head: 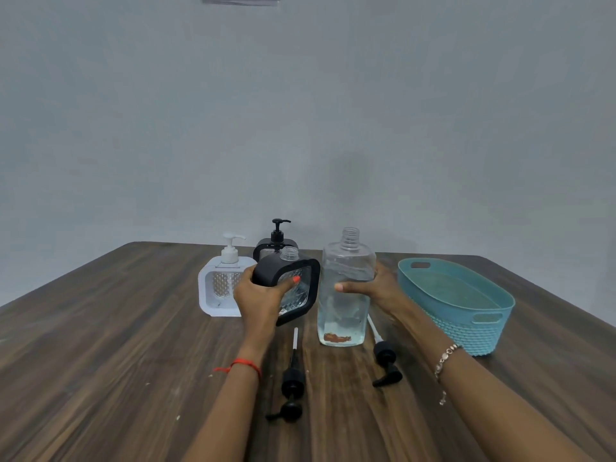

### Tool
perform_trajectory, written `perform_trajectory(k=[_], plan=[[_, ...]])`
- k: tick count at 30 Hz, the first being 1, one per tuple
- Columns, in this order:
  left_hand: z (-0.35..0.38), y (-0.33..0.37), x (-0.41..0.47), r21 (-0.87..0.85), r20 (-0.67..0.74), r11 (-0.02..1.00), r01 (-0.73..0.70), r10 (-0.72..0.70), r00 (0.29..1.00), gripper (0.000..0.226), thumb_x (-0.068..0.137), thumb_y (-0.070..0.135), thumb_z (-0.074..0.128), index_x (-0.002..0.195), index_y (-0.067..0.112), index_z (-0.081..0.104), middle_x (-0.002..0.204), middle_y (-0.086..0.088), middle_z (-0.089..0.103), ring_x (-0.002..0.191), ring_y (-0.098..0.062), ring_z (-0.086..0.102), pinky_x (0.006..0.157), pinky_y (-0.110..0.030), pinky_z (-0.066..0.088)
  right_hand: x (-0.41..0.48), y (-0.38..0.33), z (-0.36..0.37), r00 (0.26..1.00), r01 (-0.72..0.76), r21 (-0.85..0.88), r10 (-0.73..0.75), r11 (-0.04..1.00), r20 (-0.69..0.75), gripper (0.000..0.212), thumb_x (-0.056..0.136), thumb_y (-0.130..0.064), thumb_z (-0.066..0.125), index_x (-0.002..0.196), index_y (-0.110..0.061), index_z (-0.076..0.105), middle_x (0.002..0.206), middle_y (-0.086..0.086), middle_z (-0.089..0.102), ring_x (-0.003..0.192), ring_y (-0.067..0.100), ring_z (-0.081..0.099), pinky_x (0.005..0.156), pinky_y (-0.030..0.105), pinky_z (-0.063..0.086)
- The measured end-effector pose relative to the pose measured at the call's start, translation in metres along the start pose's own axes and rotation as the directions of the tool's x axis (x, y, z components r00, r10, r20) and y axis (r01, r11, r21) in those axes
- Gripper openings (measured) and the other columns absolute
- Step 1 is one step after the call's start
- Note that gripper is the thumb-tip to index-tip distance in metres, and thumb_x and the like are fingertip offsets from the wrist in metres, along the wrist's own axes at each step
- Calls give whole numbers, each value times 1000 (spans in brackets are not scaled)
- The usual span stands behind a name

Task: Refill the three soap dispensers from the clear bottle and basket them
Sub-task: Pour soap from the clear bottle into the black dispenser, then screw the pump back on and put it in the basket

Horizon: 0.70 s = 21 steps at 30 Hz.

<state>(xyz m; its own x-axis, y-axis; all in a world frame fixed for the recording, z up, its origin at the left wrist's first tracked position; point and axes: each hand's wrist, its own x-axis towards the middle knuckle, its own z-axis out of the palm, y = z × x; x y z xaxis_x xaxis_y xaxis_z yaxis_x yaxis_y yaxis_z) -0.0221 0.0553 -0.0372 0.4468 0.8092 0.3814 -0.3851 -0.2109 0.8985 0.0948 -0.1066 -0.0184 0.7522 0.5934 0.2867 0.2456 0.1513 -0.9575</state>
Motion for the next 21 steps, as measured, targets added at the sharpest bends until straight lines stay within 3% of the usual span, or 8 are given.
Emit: perform_trajectory(k=[3,5,7,9,12,14,18,21], plan=[[-2,0,-2,-3,0,1000,-1,1,1000,43,56,7,87,90,13,61,81,1,66,74,-15,63,60,-19,49,-4,-14,-3,998,26,-203,-14,979,61,104,46,-23,92,134,-21,37,129,6,55,117,25,55,100,43,46],[-4,0,-1,-4,-1,1000,2,-2,1000,43,57,7,87,91,12,61,81,1,66,75,-14,63,60,-17,49,-16,-30,0,976,140,-379,-192,915,-101,98,56,-28,86,136,-27,28,130,0,41,117,16,44,97,30,42],[-5,-1,1,-20,-4,1000,11,-11,1000,43,57,7,87,91,13,61,82,1,66,77,-16,64,63,-21,50,-36,-45,10,835,351,-501,-507,791,-215,74,66,-29,78,127,-25,37,123,-5,39,113,10,40,95,19,40],[-5,0,2,-25,-10,999,24,-24,1000,45,56,7,87,92,13,61,84,-1,67,79,-19,65,66,-26,52,-51,-52,23,698,539,-649,-716,537,-12,45,73,-18,65,115,-19,48,113,-1,46,107,10,42,95,20,40],[-7,0,3,-19,-18,999,34,-34,999,46,55,7,88,93,10,62,86,-5,68,80,-22,66,70,-31,54,-73,-37,46,689,705,-669,-452,236,566,40,74,5,56,110,-11,57,113,11,55,108,18,48,95,27,43],[-10,2,0,-8,-22,1000,26,-27,999,44,54,6,88,91,9,63,82,-5,68,77,-22,65,67,-29,52,-79,-14,57,625,779,-614,-223,124,748,49,72,14,53,117,-6,57,121,14,54,111,25,49,92,36,47],[-16,5,-8,-6,2,999,40,-40,999,45,54,5,87,92,8,64,79,0,68,73,-18,65,62,-24,52,-79,17,75,556,830,-558,-93,2,826,45,82,11,46,124,-5,54,117,15,55,105,31,47,83,44,47],[-21,10,-10,11,25,999,32,-32,999,43,54,5,87,90,9,64,77,2,68,72,-16,65,59,-20,53,-77,20,79,591,806,-592,-99,23,801,41,82,11,46,120,-1,55,115,16,57,107,30,47,84,45,48]])
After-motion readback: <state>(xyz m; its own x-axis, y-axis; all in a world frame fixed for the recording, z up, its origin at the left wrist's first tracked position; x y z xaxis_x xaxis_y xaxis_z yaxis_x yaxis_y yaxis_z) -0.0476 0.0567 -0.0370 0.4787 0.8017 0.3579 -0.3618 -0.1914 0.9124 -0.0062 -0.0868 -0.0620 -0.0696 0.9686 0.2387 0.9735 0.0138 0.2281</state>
